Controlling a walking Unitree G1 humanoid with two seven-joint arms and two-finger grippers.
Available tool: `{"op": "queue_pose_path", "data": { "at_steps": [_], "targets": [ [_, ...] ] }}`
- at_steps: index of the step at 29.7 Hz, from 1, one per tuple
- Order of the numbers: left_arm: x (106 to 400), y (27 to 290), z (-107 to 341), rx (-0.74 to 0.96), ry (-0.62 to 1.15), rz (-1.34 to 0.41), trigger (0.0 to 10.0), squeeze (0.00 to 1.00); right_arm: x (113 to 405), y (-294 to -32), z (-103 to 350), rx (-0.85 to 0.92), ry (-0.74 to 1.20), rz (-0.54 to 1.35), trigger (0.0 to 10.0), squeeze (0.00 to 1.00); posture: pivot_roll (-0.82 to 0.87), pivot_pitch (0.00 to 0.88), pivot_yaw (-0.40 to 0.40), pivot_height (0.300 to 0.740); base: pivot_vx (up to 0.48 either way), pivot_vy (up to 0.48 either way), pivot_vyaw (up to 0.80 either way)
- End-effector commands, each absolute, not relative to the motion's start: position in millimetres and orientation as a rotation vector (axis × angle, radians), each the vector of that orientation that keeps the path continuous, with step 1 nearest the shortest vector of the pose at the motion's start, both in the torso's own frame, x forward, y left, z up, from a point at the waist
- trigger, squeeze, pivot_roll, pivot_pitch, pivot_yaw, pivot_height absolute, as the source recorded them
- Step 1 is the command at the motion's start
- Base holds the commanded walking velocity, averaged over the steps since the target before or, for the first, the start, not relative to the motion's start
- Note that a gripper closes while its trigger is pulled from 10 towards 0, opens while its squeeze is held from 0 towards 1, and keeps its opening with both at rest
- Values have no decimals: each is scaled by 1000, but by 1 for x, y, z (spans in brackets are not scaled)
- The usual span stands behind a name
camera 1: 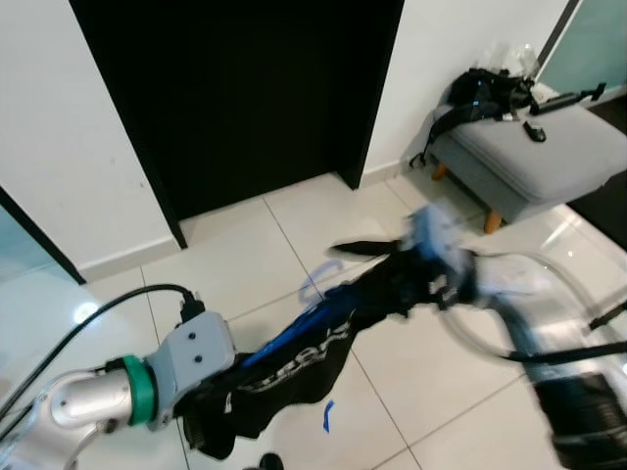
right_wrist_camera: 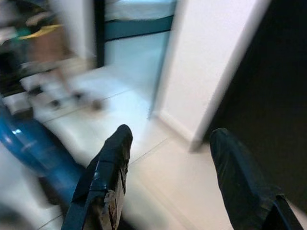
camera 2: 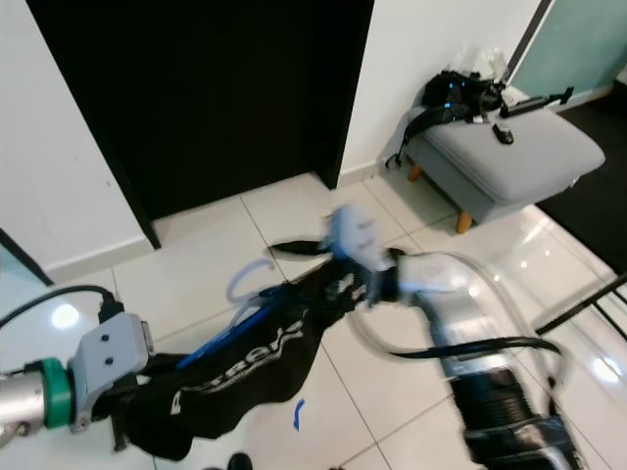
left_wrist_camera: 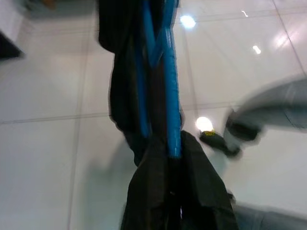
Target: Hang hanger
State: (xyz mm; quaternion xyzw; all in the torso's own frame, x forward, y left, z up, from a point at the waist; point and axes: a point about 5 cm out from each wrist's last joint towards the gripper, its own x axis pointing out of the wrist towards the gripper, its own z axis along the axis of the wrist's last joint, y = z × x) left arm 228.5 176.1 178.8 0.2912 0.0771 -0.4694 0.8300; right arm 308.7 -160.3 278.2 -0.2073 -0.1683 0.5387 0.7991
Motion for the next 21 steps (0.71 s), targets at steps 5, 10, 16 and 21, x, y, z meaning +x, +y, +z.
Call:
{"op": "queue_pose_path", "data": {
  "at_steps": [5, 10, 16, 21],
  "targets": [
    [227, 182, 174, 673, 186, -1034, 0, 0, 299, -166, 271, -449, -345, 1150, 10000, 0, -30, 244, 90, 740, 0, 0, 0],
    [232, 199, 179, 768, 212, -1057, 0, 0, 270, -164, 231, -580, -87, 1377, 10000, 0, -40, 242, 87, 740, 0, 0, 0],
    [235, 221, 185, 757, 246, -1061, 0, 0, 231, -177, 166, -718, 263, 1559, 10000, 0, -44, 239, 78, 740, 0, 0, 0],
    [232, 224, 185, 688, 251, -1070, 0, 0, 242, -198, 151, -806, 272, 1392, 10000, 0, -43, 239, 59, 740, 0, 0, 0]
  ]
}}
